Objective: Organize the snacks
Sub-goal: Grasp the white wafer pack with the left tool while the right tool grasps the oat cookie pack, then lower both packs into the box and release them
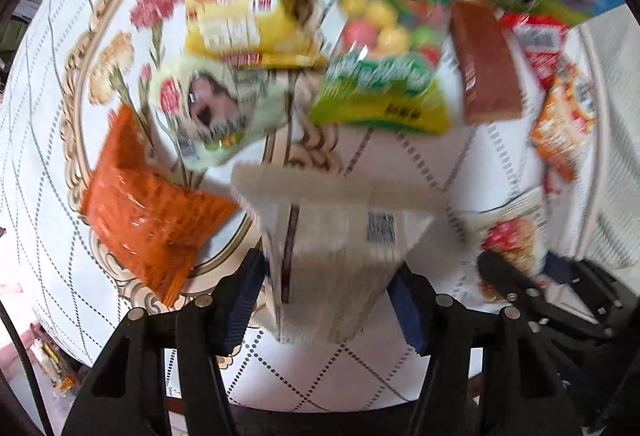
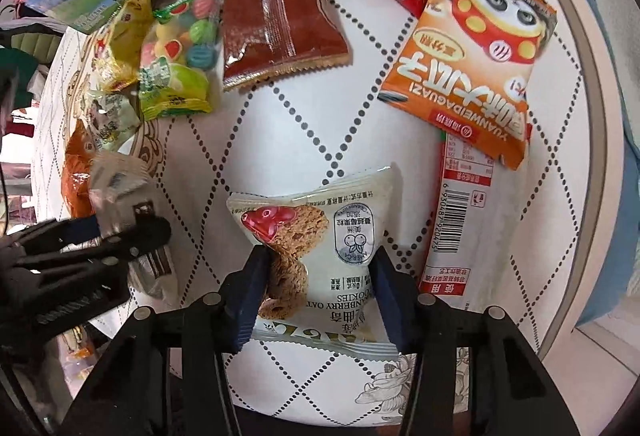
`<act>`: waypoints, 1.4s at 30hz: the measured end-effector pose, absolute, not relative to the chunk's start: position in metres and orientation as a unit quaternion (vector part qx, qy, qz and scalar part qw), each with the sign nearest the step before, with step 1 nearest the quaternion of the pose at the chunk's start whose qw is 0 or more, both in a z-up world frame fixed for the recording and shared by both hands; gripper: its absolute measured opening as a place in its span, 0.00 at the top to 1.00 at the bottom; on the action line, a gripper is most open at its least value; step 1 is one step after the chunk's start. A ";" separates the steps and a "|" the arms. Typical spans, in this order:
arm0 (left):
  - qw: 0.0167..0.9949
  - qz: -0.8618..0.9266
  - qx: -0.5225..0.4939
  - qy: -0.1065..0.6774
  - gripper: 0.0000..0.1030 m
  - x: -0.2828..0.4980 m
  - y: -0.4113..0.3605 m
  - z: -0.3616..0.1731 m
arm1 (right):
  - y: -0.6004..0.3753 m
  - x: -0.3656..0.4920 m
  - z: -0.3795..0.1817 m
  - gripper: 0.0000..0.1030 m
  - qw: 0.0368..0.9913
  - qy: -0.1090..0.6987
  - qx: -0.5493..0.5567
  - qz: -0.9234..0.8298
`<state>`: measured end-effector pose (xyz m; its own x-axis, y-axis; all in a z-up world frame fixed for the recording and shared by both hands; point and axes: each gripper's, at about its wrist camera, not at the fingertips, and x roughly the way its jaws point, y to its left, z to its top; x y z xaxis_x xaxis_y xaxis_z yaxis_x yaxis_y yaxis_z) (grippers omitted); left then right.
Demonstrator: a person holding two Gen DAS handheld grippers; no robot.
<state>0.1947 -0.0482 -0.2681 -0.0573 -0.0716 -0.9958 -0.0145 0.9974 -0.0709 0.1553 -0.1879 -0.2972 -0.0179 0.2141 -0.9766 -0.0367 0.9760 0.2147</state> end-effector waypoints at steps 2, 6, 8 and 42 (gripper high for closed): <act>0.694 -0.032 -0.042 0.718 0.45 0.196 -0.052 -0.249 | -0.190 0.154 -0.288 0.54 0.699 0.704 0.079 0.095; 0.712 -0.055 -0.056 0.698 0.45 0.203 -0.056 -0.211 | -0.195 0.158 -0.258 0.54 0.712 0.684 0.109 0.110; 0.720 -0.066 -0.064 0.688 0.45 0.205 -0.057 -0.192 | -0.200 0.166 -0.240 0.55 0.720 0.671 0.131 0.118; 0.686 0.037 -0.004 0.726 0.44 0.533 0.033 -0.205 | -0.203 0.511 -0.202 0.12 0.764 0.633 0.092 0.081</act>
